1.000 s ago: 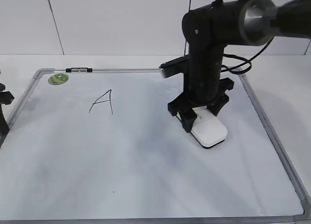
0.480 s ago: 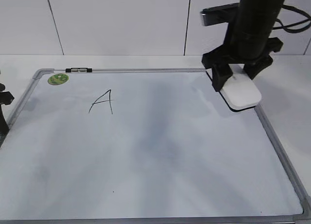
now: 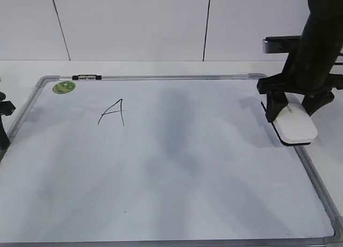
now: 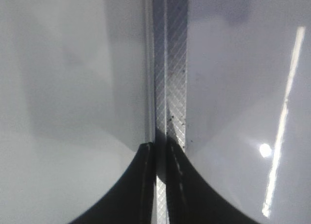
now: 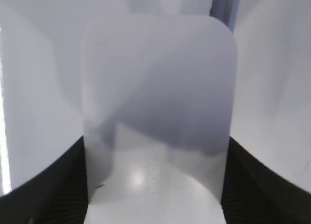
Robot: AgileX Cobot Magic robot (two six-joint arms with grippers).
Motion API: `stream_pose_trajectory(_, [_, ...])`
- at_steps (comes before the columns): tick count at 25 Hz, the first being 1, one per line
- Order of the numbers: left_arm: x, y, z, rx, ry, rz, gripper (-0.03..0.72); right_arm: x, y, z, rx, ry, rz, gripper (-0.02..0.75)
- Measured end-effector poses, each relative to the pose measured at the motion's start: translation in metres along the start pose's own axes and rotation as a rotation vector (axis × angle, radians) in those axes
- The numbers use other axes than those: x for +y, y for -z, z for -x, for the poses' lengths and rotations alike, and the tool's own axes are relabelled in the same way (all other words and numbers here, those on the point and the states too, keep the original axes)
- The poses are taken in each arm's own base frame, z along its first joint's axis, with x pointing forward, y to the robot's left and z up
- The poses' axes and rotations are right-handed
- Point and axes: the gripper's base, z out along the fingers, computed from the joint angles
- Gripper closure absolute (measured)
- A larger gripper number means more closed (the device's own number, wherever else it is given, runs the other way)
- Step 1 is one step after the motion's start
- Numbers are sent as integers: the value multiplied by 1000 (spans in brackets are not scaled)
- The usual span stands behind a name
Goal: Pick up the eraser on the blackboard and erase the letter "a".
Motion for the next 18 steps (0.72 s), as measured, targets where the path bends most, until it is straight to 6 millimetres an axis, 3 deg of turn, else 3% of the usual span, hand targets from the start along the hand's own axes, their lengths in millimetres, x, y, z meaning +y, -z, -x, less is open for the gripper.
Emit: stream_pose_trajectory(18, [0,0,0,2,0,0,671,-5,-29,6,35,-80,-6,209])
